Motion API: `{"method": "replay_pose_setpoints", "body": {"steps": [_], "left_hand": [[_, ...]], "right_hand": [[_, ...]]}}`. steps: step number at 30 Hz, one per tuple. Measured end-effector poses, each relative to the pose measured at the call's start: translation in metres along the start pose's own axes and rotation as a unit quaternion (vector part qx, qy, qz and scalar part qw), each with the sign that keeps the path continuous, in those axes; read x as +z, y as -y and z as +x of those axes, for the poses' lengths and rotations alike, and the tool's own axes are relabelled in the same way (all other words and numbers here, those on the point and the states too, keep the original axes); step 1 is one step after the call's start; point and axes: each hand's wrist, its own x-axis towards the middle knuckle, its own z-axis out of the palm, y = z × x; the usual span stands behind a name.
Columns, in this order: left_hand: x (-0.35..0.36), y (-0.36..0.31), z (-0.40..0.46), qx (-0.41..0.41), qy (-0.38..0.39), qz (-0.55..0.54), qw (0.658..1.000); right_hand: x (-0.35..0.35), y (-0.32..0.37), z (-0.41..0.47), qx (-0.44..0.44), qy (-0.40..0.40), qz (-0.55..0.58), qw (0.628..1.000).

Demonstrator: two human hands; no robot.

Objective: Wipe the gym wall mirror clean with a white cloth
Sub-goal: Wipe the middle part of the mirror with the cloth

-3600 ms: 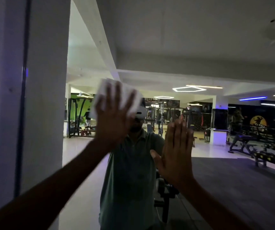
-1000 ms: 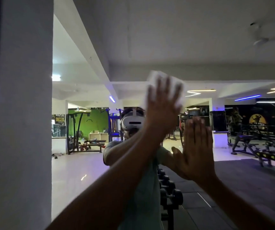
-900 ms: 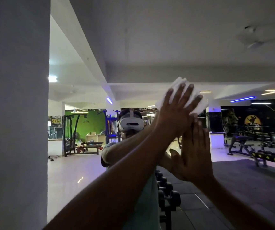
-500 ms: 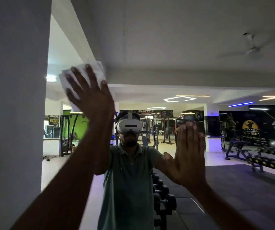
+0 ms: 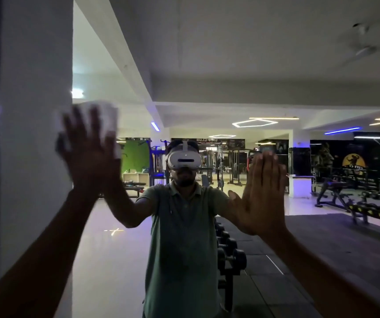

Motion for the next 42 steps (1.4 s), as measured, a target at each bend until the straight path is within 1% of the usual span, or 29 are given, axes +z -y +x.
{"method": "replay_pose_setpoints", "body": {"steps": [3, 4, 5, 6, 7, 8, 9, 10, 11, 13, 15, 17, 20, 21, 22, 23, 24, 25, 26, 27, 28, 29, 31, 32, 34, 35, 37, 40, 42], "left_hand": [[-0.006, 0.014, -0.024, -0.203, -0.009, -0.011, 0.979], [-0.005, -0.003, -0.031, -0.223, -0.006, -0.016, 0.975], [-0.004, -0.019, -0.040, -0.181, -0.005, -0.019, 0.983], [-0.001, -0.034, -0.050, -0.073, 0.011, -0.017, 0.997], [0.000, -0.036, -0.060, 0.079, 0.039, -0.022, 0.996], [-0.003, -0.024, -0.061, 0.214, 0.064, -0.023, 0.974], [-0.005, 0.000, -0.052, 0.305, 0.063, -0.014, 0.950], [-0.007, 0.032, -0.040, 0.341, 0.045, 0.013, 0.939], [-0.009, 0.067, -0.030, 0.316, 0.020, 0.037, 0.948], [-0.013, 0.129, -0.019, 0.149, 0.001, 0.044, 0.988], [-0.014, 0.154, -0.023, 0.025, -0.003, 0.036, 0.999], [-0.011, 0.144, -0.030, -0.037, -0.015, 0.032, 0.999], [-0.005, 0.093, -0.042, -0.156, -0.037, 0.000, 0.987], [-0.005, 0.070, -0.052, -0.153, -0.029, 0.005, 0.988], [-0.003, 0.048, -0.066, -0.099, -0.006, 0.002, 0.995], [0.001, 0.028, -0.082, 0.008, 0.022, -0.011, 1.000], [0.002, 0.013, -0.094, 0.143, 0.051, -0.029, 0.988], [0.004, 0.009, -0.092, 0.260, 0.067, -0.052, 0.962], [0.004, 0.018, -0.079, 0.341, 0.066, -0.068, 0.935], [0.005, 0.034, -0.061, 0.376, 0.054, -0.064, 0.923], [0.005, 0.057, -0.041, 0.370, 0.036, -0.038, 0.928], [0.003, 0.084, -0.021, 0.329, 0.024, -0.010, 0.944], [-0.006, 0.138, 0.009, 0.165, 0.003, 0.019, 0.986], [-0.013, 0.153, 0.014, 0.091, -0.008, 0.017, 0.996], [-0.016, 0.147, 0.003, -0.001, -0.017, 0.011, 1.000], [-0.014, 0.132, -0.010, -0.019, -0.008, 0.011, 1.000], [-0.013, 0.105, -0.045, 0.025, 0.040, 0.010, 0.999], [-0.013, 0.112, -0.090, 0.209, 0.087, -0.017, 0.974], [-0.019, 0.125, -0.081, 0.219, 0.066, -0.031, 0.973]], "right_hand": [[0.004, 0.053, -0.006, -0.083, 0.032, 0.001, 0.996], [0.006, 0.076, -0.008, -0.103, 0.036, 0.027, 0.994], [0.009, 0.100, -0.007, -0.109, 0.035, 0.052, 0.992], [0.010, 0.118, -0.006, -0.104, 0.033, 0.071, 0.992], [0.013, 0.132, -0.003, -0.098, 0.031, 0.081, 0.991], [0.015, 0.142, 0.001, -0.096, 0.029, 0.084, 0.991], [0.018, 0.147, 0.004, -0.097, 0.029, 0.081, 0.992], [0.021, 0.152, 0.006, -0.098, 0.030, 0.076, 0.992], [0.024, 0.154, 0.008, -0.097, 0.034, 0.066, 0.992], [0.030, 0.158, 0.009, -0.092, 0.042, 0.039, 0.994], [0.031, 0.160, 0.009, -0.089, 0.040, 0.018, 0.995], [0.031, 0.162, 0.008, -0.092, 0.035, 0.014, 0.995], [0.030, 0.163, 0.005, -0.096, 0.027, 0.015, 0.995], [0.031, 0.164, 0.005, -0.091, 0.028, 0.011, 0.995], [0.030, 0.166, 0.004, -0.086, 0.031, 0.008, 0.996], [0.030, 0.168, 0.004, -0.083, 0.033, 0.008, 0.996], [0.029, 0.168, 0.004, -0.081, 0.034, 0.012, 0.996], [0.028, 0.169, 0.004, -0.080, 0.034, 0.017, 0.996], [0.028, 0.168, 0.003, -0.081, 0.035, 0.022, 0.996], [0.028, 0.167, 0.003, -0.082, 0.035, 0.025, 0.996], [0.028, 0.166, 0.002, -0.081, 0.035, 0.023, 0.996], [0.027, 0.165, 0.002, -0.079, 0.035, 0.017, 0.996], [0.026, 0.170, 0.002, -0.090, 0.036, -0.003, 0.995], [0.025, 0.176, 0.003, -0.113, 0.036, -0.012, 0.993], [0.026, 0.191, 0.006, -0.159, 0.037, -0.015, 0.986], [0.025, 0.199, 0.010, -0.162, 0.039, -0.010, 0.986], [0.026, 0.210, 0.015, -0.135, 0.046, -0.004, 0.990], [0.029, 0.212, 0.009, -0.111, 0.061, 0.003, 0.992], [0.032, 0.211, 0.003, -0.112, 0.064, 0.002, 0.992]]}}
